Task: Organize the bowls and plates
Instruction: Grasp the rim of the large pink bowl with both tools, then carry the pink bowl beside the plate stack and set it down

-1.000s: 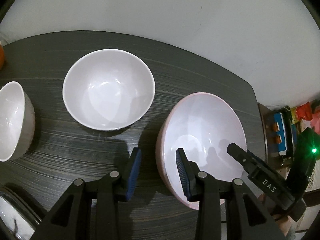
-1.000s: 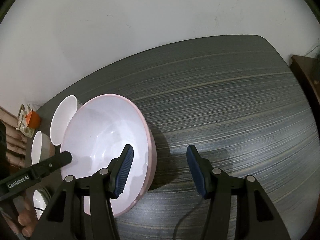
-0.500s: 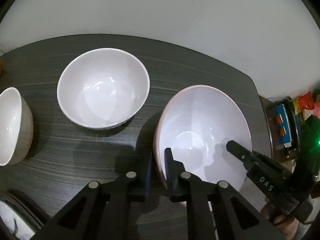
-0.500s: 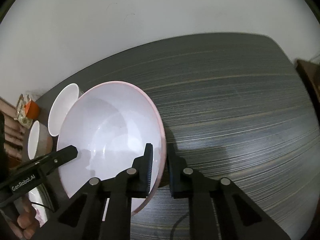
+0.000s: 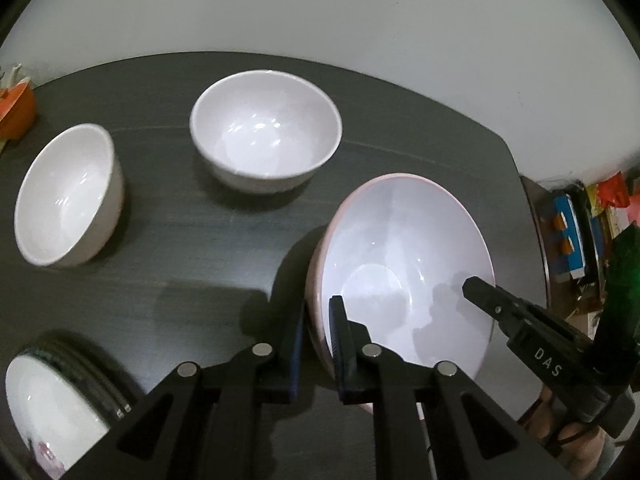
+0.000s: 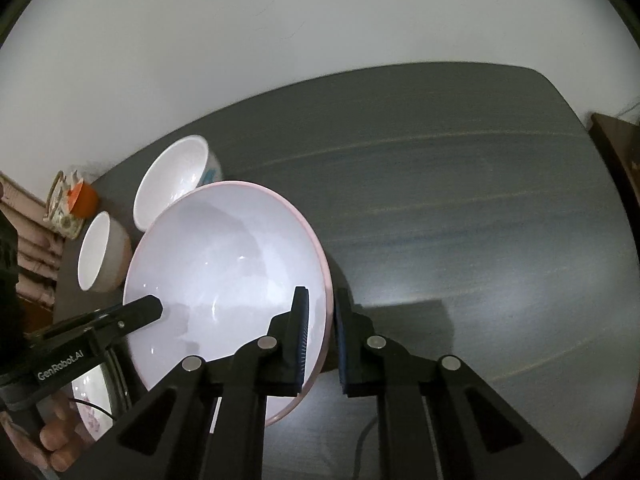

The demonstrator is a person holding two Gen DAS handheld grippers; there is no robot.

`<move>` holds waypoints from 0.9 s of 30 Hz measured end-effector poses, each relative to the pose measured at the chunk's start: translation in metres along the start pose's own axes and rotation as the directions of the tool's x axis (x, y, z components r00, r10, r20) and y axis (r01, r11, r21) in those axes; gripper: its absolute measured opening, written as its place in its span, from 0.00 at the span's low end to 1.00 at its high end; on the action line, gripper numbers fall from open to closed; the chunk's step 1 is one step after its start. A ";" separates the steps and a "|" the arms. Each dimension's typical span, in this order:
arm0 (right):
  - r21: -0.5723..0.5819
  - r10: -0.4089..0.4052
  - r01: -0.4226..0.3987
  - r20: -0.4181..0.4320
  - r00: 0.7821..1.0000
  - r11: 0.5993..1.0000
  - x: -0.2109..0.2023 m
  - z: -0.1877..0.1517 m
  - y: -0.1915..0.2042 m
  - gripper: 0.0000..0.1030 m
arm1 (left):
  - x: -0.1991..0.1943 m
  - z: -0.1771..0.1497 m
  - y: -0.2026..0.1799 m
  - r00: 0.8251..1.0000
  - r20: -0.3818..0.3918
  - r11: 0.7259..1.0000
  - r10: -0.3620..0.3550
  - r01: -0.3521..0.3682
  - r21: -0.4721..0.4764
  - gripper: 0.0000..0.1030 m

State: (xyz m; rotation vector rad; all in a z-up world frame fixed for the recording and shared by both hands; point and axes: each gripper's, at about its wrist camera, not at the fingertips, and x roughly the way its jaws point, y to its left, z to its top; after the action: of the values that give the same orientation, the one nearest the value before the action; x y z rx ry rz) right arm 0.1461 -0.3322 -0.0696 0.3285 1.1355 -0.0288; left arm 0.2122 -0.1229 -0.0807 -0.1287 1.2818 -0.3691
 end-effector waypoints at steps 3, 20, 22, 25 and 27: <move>-0.001 0.000 0.000 -0.011 1.000 1.000 -0.003 -0.015 0.011 0.12 | -0.009 -0.012 0.011 1.000 -0.012 1.000 -0.003 0.003 -0.012 0.12; -0.021 0.019 -0.020 -0.051 0.999 1.000 -0.025 -0.091 0.064 0.12 | -0.049 -0.072 0.057 0.999 -0.030 0.999 0.032 -0.033 -0.011 0.12; -0.022 0.024 -0.025 -0.058 0.998 0.999 -0.025 -0.099 0.070 0.12 | -0.049 -0.075 0.060 0.999 -0.033 0.999 0.037 -0.038 -0.011 0.12; -0.030 0.022 -0.024 -0.062 0.998 0.999 -0.026 -0.109 0.074 0.12 | -0.048 -0.081 0.065 0.999 -0.039 0.999 0.037 -0.037 -0.015 0.12; -0.024 0.024 -0.026 -0.067 0.997 0.999 -0.025 -0.113 0.075 0.12 | -0.049 -0.084 0.070 0.999 -0.045 0.999 0.030 -0.031 -0.024 0.12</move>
State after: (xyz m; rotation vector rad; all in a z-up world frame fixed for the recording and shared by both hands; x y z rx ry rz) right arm 0.0496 -0.2335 -0.0714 0.3236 1.1966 0.0186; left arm 0.1341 -0.0314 -0.0811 -0.1218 1.3309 -0.3313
